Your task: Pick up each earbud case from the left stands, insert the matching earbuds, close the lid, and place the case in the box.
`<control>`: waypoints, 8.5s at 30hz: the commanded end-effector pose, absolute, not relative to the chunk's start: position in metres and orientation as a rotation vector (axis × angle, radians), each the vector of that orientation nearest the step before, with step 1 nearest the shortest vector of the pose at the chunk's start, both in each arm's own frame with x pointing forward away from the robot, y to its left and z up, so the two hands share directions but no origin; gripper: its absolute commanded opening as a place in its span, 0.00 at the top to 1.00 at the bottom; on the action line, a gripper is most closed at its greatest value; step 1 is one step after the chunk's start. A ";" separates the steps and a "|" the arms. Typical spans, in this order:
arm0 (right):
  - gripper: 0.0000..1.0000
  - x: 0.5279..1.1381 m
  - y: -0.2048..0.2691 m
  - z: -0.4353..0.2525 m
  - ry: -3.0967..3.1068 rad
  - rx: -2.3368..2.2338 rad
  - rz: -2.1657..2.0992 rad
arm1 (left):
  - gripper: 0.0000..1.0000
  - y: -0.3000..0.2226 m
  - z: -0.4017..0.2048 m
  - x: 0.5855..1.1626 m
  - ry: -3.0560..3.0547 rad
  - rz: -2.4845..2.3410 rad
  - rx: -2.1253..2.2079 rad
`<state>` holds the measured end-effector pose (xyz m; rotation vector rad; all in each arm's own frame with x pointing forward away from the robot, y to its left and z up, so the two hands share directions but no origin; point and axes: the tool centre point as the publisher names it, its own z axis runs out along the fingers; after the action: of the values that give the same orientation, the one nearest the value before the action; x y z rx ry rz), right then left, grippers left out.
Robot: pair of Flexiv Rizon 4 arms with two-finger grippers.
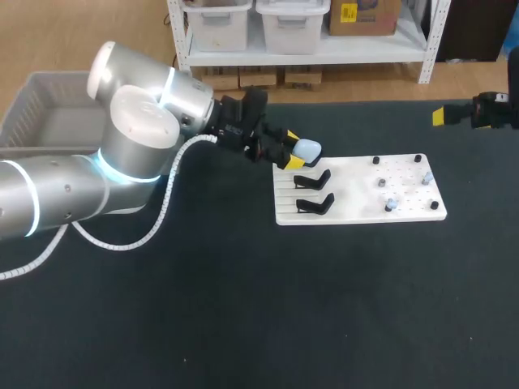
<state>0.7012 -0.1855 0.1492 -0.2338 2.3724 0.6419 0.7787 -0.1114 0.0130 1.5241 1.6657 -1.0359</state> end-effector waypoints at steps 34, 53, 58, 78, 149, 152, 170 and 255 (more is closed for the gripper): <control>0.00 0.701 -0.186 0.149 2.372 -0.234 0.642 | 1.00 -0.074 0.084 0.767 1.547 -1.161 1.330; 0.00 0.701 -0.186 0.149 2.372 -0.234 0.642 | 1.00 -0.086 0.147 0.733 1.380 -1.152 1.262; 0.00 0.701 -0.186 0.149 2.372 -0.234 0.642 | 1.00 -0.085 0.148 0.731 1.377 -1.151 1.249; 0.00 0.701 -0.186 0.149 2.372 -0.234 0.642 | 1.00 -0.095 0.149 0.721 1.312 -1.256 1.291; 0.00 0.664 0.035 0.180 2.410 -0.641 0.773 | 1.00 -0.098 0.147 0.718 1.337 -1.250 1.327; 0.00 0.668 0.034 0.175 2.430 -0.613 0.771 | 1.00 -0.098 0.147 0.718 1.337 -1.250 1.327; 0.00 0.693 0.027 0.156 2.476 -0.531 0.708 | 1.00 -0.098 0.147 0.718 1.337 -1.250 1.327; 0.00 0.671 -0.106 0.169 2.677 -0.479 0.217 | 1.00 -0.112 0.149 0.706 1.240 -1.167 1.346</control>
<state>0.6687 -0.1049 0.1706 -0.4827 2.6685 0.2384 0.7124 -0.1115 0.1528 1.3675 1.2420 -1.1807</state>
